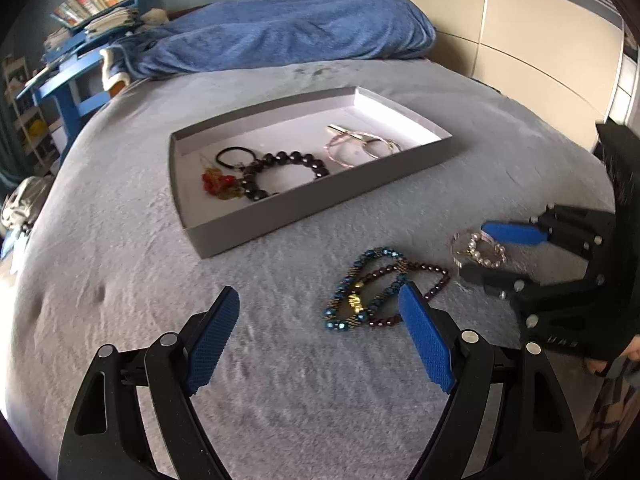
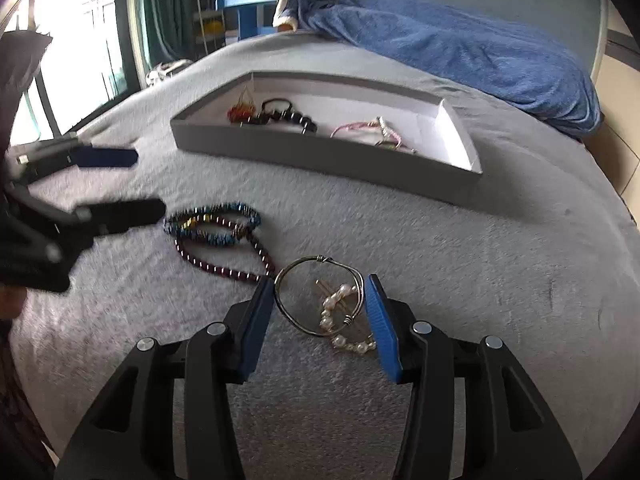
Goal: Organize jewelry
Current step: 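Grasp the blue-black beaded bracelets with the left tool while the right tool grasps the silver hoop bracelet, then carry the beaded bracelets and silver hoop into the tray and open both tools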
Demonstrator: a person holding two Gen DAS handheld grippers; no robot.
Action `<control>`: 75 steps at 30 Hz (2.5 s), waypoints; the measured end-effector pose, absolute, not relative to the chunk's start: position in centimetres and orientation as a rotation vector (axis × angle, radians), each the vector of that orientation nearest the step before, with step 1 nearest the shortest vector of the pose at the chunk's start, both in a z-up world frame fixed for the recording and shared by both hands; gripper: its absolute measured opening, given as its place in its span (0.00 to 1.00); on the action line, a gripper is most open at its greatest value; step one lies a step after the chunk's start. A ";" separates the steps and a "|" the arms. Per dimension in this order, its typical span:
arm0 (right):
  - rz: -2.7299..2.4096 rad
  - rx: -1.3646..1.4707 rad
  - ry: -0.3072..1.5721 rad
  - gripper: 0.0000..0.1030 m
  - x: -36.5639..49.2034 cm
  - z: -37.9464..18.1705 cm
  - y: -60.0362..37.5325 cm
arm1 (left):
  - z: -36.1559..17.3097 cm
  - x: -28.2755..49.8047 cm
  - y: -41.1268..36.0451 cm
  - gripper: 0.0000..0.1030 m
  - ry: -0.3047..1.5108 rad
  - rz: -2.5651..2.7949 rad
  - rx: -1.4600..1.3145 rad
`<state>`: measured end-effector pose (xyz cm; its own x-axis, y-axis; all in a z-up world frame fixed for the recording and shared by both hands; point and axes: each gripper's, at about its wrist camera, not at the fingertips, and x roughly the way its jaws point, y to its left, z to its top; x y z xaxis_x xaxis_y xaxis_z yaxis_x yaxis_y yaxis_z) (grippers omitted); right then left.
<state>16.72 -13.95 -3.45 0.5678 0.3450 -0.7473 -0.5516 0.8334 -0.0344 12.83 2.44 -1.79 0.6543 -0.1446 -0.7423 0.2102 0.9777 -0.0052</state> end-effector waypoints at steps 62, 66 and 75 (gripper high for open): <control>0.513 -0.008 0.738 0.46 19.6 0.9 -17.6 | 3.5 15.2 3.2 0.07 0.714 -0.304 -0.013; 0.507 -0.006 0.715 0.46 20.7 2.3 -18.2 | 4.4 15.6 4.0 0.07 0.694 -0.294 -0.021; 0.492 0.003 0.708 0.46 24.4 3.9 -18.9 | 6.0 17.2 4.9 0.07 0.667 -0.284 -0.024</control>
